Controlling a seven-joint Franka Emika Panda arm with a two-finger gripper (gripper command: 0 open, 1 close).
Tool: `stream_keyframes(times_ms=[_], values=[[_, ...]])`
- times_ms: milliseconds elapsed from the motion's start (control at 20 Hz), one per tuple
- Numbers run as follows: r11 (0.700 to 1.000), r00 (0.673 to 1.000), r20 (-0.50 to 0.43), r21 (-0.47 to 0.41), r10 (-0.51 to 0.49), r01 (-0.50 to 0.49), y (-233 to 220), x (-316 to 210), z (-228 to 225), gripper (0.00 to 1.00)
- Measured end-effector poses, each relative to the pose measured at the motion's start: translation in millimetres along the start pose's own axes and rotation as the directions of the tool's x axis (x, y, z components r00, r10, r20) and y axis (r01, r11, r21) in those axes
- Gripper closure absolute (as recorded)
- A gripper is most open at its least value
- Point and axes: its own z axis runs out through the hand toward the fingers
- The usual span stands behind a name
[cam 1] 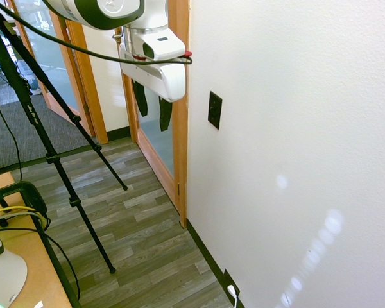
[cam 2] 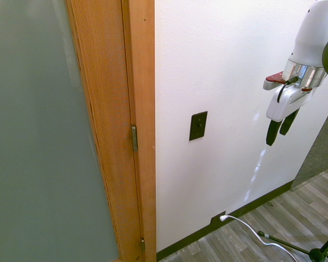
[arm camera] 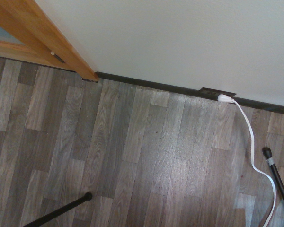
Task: Turn off the light
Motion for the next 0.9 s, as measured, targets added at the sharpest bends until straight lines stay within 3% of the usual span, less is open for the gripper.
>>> stream_keyframes(times_ms=[150,400,650,900], values=[[1.0,1.0,-0.01,0.013,-0.017,0.017,-5.3,1.8,0.8,0.0],[0.996,0.999,-0.034,0.081,-0.041,0.043,-59.9,30.6,15.6,0.0],[0.979,0.993,-0.119,0.204,0.001,0.023,-108.4,66.8,45.2,0.0],[0.944,0.972,-0.214,0.328,0.1,-0.025,-131.3,65.5,84.6,0.0]])
